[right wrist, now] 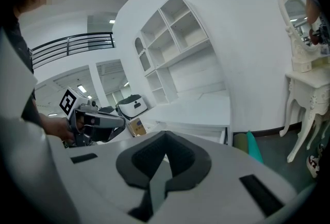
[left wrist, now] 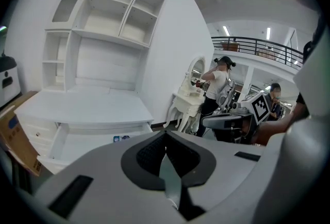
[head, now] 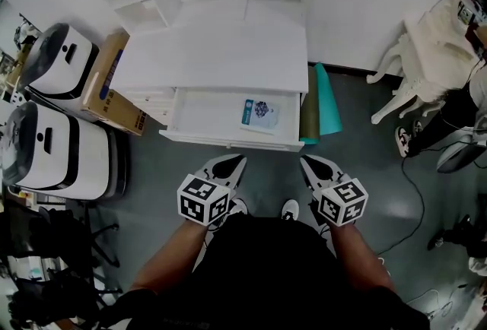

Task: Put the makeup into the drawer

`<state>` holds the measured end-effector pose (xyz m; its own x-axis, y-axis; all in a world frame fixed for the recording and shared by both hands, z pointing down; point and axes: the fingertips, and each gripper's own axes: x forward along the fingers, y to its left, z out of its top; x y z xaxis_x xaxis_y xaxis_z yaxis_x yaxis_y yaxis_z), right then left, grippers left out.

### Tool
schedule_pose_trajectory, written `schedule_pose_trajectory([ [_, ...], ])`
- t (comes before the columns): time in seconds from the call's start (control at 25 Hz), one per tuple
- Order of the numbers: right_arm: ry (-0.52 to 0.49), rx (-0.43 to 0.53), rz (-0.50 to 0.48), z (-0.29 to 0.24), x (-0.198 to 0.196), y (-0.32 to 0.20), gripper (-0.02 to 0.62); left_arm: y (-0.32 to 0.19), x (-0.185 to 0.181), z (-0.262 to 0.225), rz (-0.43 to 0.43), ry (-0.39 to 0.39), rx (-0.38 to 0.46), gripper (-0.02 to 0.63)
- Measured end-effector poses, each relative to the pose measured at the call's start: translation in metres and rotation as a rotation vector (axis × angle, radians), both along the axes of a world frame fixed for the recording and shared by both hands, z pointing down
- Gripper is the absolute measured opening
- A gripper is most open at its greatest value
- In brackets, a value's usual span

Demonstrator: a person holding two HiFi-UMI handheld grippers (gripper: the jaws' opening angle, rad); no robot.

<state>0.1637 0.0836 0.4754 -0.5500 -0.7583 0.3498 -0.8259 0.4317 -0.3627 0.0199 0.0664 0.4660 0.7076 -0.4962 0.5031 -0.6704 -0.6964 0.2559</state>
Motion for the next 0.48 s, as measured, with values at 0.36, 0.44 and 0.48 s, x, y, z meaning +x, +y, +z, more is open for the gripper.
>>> schedule_pose_trajectory([
  [0.36,0.022,-0.033,0.027,0.010,-0.015,-0.002,0.026,-0.007,-0.017,0.003,0.019,0.008,-0.006,0.011],
  [0.44,0.027,-0.034,0.024,0.010,-0.018,-0.003,0.026,-0.008,-0.019,0.003,0.021,0.011,-0.007,0.011],
  [0.48,0.031,-0.034,0.022,0.011,-0.019,-0.004,0.026,-0.009,-0.019,0.003,0.022,0.011,-0.006,0.011],
])
